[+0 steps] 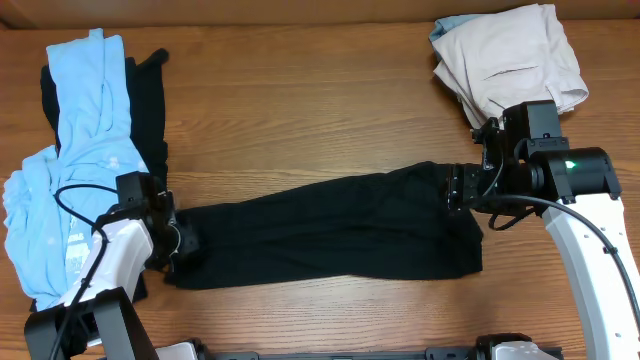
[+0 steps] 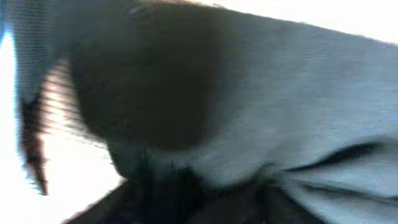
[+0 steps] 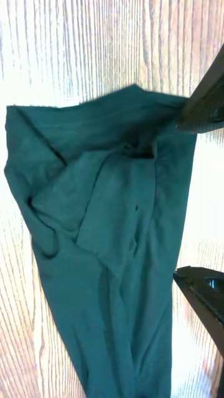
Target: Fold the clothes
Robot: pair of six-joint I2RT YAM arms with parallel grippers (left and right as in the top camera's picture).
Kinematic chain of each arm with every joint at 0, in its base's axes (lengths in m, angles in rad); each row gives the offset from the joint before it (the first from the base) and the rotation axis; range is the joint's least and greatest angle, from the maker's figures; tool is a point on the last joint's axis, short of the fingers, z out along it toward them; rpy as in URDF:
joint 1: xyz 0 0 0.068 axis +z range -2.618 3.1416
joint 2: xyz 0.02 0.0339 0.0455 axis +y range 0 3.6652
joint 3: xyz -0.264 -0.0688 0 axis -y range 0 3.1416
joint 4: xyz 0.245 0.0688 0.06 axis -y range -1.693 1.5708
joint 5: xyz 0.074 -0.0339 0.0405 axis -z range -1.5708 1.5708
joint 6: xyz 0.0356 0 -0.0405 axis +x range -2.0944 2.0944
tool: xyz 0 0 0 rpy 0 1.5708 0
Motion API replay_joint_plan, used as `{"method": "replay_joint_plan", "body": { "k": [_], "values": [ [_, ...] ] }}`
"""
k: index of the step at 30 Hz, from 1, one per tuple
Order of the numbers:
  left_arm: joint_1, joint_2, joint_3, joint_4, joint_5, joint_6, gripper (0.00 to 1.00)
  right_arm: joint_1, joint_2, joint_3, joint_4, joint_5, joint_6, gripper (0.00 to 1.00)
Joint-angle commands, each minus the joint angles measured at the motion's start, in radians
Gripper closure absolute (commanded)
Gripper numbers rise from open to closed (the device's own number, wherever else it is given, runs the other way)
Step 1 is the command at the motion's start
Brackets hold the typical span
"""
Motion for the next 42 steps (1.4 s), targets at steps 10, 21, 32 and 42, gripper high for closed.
{"method": "replay_joint_plan", "body": {
  "k": [10,21,32,42],
  "values": [
    [0.006,0.028,0.025,-0.029,-0.056,-0.011,0.96,0.006,-0.003,0.000,0.007,-0.002,-0.006,0.28],
    [-0.019,0.027,0.491,-0.423,0.008,0.046,0.96,0.006,-0.003,0.000,0.024,-0.002,-0.002,0.29],
    [-0.317,0.028,0.573,-0.454,0.055,0.061,0.96,0.006,-0.003,0.000,0.046,-0.002,0.002,0.29],
    [-0.614,0.069,0.573,-0.312,0.056,0.018,0.96,0.006,0.002,0.000,0.060,-0.002,0.002,0.28]
  ]
}}
